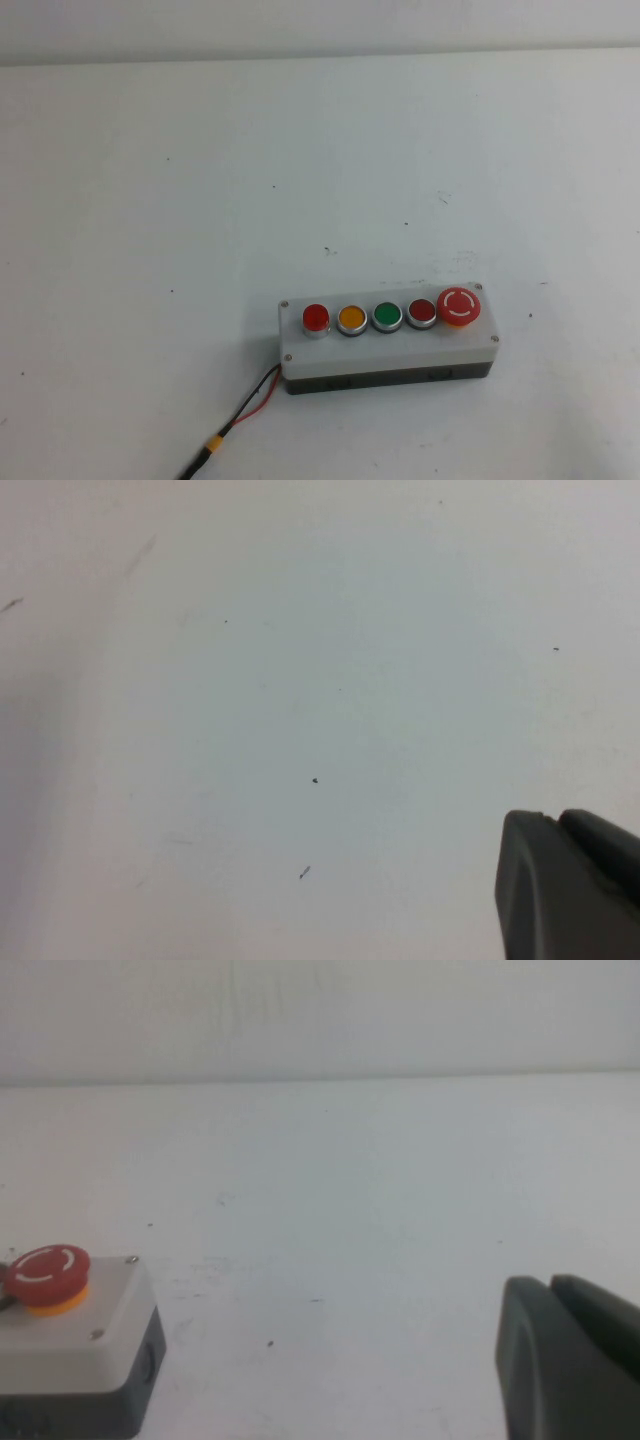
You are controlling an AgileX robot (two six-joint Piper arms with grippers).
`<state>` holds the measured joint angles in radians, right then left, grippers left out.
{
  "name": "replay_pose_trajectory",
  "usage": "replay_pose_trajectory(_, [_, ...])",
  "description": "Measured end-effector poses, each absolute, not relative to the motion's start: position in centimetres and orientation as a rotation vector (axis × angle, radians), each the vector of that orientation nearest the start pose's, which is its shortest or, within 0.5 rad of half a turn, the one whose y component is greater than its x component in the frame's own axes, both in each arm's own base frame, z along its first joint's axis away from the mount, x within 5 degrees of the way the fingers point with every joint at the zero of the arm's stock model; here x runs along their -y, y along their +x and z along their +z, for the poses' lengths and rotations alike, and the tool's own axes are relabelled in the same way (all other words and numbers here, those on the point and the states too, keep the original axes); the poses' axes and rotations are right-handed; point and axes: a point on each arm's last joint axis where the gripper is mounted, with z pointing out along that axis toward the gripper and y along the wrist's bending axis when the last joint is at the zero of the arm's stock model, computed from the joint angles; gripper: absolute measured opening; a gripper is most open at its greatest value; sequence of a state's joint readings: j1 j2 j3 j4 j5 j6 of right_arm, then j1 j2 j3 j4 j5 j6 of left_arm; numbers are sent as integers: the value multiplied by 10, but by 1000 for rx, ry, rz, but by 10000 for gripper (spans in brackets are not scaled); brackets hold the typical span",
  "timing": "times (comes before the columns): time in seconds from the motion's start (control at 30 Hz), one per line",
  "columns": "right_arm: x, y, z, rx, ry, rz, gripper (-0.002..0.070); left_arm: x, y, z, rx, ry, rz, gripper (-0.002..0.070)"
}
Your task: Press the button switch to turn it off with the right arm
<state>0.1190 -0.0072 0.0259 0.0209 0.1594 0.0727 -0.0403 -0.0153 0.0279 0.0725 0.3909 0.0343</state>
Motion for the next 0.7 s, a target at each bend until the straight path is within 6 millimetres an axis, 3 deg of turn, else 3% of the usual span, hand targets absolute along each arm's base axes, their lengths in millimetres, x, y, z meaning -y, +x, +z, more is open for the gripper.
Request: replay_pose_trajectory(0.7, [-13,52,176,-1822,-156,176,-16,0,52,170,-1883,115,68,-2])
